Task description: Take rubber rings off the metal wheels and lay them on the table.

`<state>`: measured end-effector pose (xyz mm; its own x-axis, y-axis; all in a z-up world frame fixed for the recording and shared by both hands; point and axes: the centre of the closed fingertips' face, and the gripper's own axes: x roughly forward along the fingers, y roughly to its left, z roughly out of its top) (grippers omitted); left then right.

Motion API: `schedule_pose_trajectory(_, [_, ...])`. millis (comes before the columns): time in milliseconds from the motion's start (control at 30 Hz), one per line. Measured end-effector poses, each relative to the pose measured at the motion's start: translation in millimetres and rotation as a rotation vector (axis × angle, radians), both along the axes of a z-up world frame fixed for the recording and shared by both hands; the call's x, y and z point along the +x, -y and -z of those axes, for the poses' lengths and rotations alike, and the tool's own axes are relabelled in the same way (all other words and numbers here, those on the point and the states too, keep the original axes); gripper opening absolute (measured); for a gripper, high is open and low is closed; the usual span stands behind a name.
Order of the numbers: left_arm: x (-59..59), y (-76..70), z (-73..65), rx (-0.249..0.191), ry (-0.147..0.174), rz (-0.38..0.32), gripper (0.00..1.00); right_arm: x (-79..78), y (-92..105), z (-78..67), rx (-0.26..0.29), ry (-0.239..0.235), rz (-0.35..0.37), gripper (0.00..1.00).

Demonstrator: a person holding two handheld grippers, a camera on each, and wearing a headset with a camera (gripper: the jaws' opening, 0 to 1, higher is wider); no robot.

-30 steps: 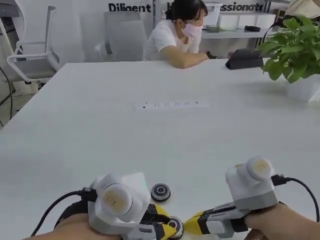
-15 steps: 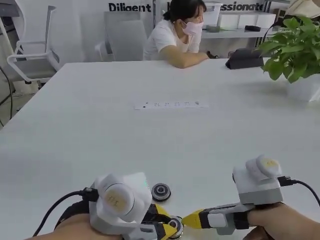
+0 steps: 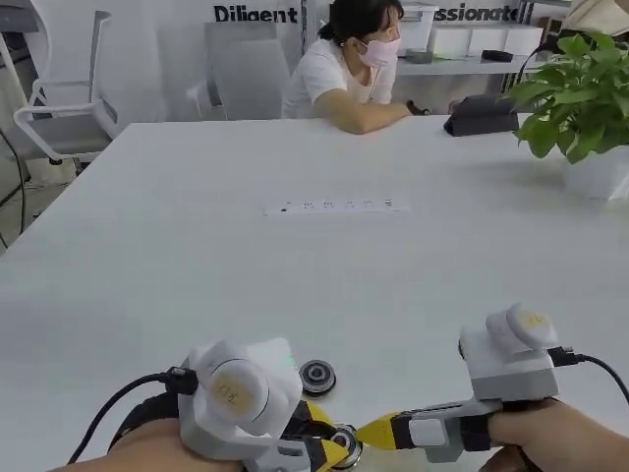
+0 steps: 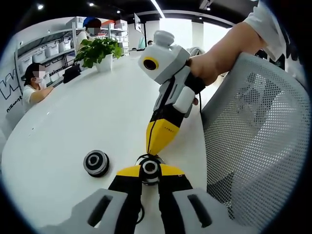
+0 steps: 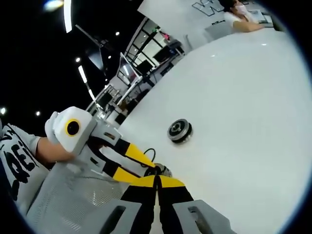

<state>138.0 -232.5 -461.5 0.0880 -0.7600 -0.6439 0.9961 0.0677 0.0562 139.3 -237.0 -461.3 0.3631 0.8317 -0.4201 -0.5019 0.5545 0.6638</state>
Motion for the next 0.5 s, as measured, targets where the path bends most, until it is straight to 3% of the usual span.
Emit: schedule_pose_trajectory(500, [-0.4, 0.3, 0.9, -0.003, -0.005, -0.002, 0.06, -0.7, -5.6, -1.1, 0.001, 0.023, -0.035, 0.0])
